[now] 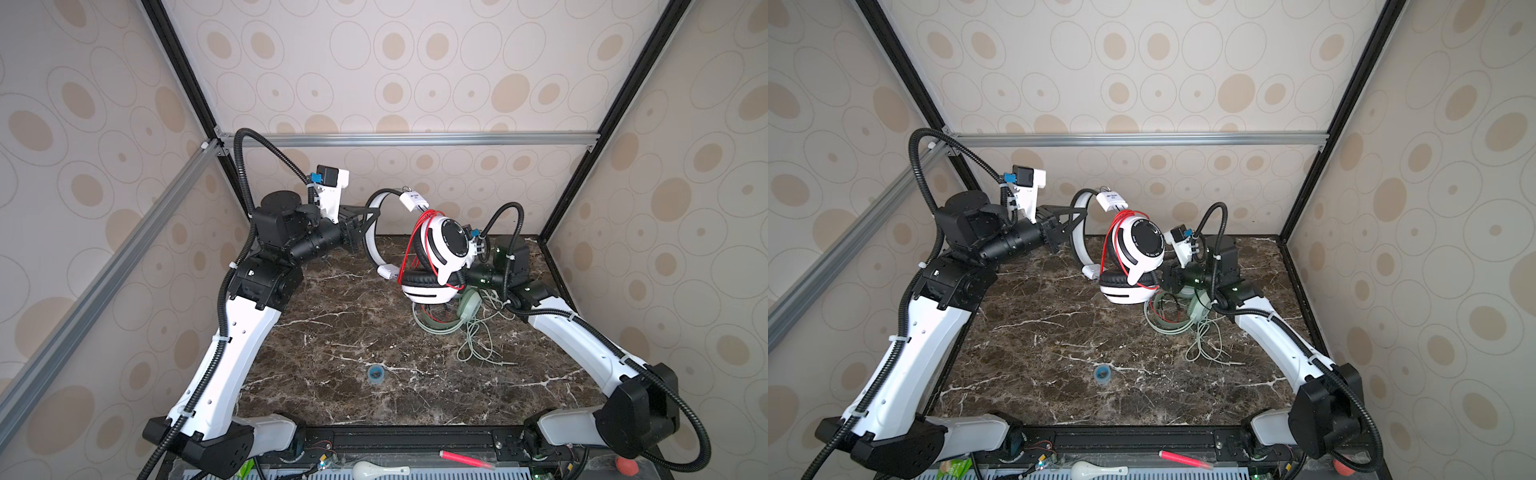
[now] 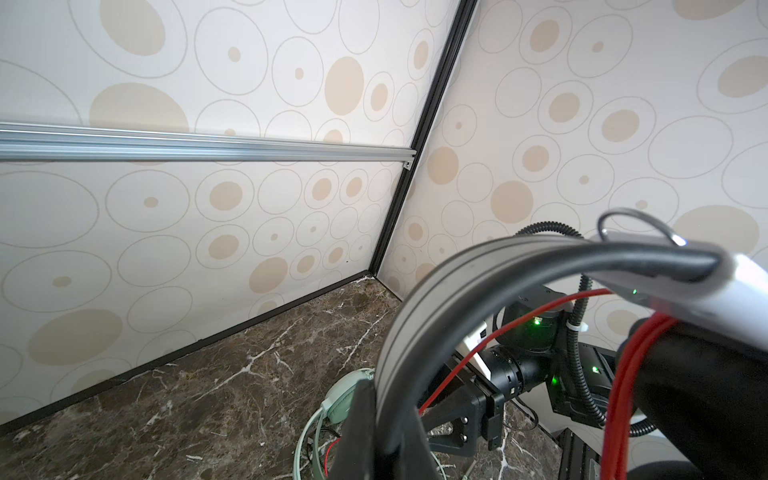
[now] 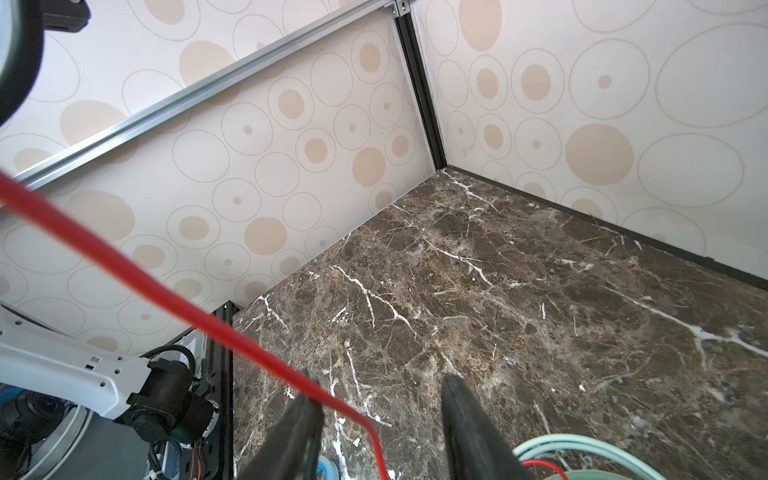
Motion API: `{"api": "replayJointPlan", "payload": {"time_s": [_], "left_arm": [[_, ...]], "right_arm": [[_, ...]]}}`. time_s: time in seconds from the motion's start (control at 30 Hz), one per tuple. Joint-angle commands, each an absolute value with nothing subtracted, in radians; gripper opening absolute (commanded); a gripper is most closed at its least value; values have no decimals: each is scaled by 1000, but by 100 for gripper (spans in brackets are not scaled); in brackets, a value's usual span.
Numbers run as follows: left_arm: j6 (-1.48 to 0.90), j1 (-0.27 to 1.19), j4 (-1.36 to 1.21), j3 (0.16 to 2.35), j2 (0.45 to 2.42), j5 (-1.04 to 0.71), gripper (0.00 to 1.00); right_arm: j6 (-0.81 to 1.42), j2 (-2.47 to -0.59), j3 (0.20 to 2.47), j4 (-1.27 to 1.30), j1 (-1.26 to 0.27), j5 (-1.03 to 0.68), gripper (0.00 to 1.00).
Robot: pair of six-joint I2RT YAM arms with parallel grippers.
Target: Wrap the headphones
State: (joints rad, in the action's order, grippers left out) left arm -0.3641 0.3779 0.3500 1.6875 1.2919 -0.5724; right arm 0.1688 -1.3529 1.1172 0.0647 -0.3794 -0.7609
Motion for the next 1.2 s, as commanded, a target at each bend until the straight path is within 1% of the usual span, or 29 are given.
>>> {"api": "replayJointPlan", "payload": {"time_s": [0.0, 0.2, 0.37, 0.97, 1.17], "left_arm": [[-438, 380, 247, 1766, 1289, -577, 0], [-474, 380, 209, 1754, 1290, -557, 0], [-492, 380, 184, 1745, 1287, -531, 0], [-528, 380, 130, 1739, 1295, -520, 0], [-537, 377, 115, 1752, 1308, -501, 0]], "right_arm": [[162, -1328, 1092, 121, -380, -778, 52], [149, -1313, 1047, 171, -393, -732, 61], [161, -1312, 1021, 222, -395, -725, 63], [198, -1362, 988, 316, -412, -769, 64], [182, -1385, 979, 295, -443, -787, 64]]}}
